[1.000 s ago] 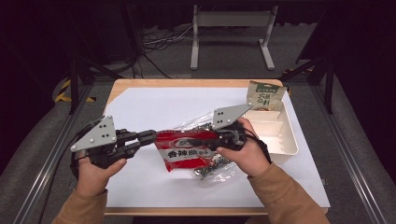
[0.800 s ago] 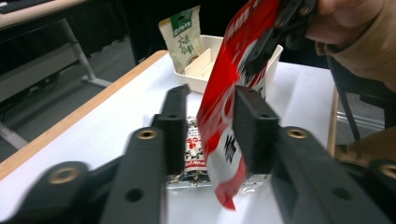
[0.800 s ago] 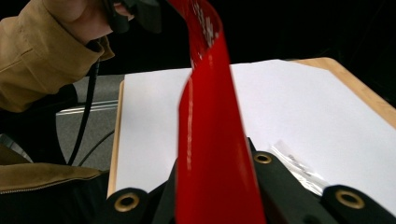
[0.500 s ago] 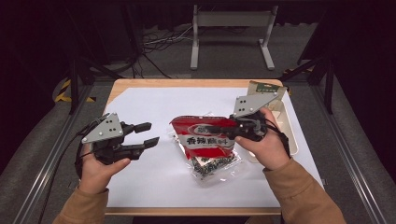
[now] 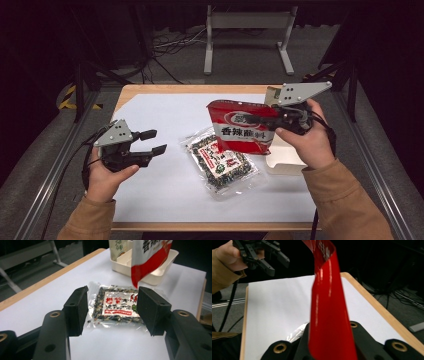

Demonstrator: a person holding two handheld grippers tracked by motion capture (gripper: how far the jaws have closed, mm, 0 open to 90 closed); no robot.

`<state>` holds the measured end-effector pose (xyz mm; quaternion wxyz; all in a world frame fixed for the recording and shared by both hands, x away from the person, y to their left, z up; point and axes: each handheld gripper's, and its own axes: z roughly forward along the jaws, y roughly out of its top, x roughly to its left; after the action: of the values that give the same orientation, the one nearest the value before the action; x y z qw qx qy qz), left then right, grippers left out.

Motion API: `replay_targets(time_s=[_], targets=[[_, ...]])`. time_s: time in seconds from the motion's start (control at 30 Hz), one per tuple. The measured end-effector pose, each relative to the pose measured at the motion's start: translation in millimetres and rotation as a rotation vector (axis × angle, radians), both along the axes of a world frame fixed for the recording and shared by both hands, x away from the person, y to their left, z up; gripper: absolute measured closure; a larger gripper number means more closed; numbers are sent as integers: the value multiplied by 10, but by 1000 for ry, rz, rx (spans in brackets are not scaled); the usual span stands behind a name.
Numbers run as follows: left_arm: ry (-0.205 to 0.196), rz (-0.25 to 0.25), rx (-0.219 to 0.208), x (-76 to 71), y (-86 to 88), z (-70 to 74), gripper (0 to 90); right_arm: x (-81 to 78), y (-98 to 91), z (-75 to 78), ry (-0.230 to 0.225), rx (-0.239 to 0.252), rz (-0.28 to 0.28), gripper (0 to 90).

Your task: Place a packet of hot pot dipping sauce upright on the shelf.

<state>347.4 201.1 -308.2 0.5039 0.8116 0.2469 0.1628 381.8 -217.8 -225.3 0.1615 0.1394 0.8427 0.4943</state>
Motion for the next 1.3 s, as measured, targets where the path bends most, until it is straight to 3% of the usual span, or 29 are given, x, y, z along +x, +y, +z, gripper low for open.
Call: replay_targets(time_s=[0.1, 0.33, 0.6, 0.97, 1.3], targets=[[27, 23, -9, 46, 37, -45, 436, 43, -73, 22, -4, -2, -17, 888], [51, 58, 1, 145, 132, -167, 412, 169, -246, 39, -7, -1, -65, 889], [82, 109, -18, 265, 289, -346, 404, 275, -403, 61, -36, -11, -104, 888], [106, 164, -9, 363, 398, -494, 343, 450, -715, 14, -24, 11, -155, 888], [124, 193, -8, 421, 469, -594, 305, 567, -940, 5, -27, -15, -210, 888]])
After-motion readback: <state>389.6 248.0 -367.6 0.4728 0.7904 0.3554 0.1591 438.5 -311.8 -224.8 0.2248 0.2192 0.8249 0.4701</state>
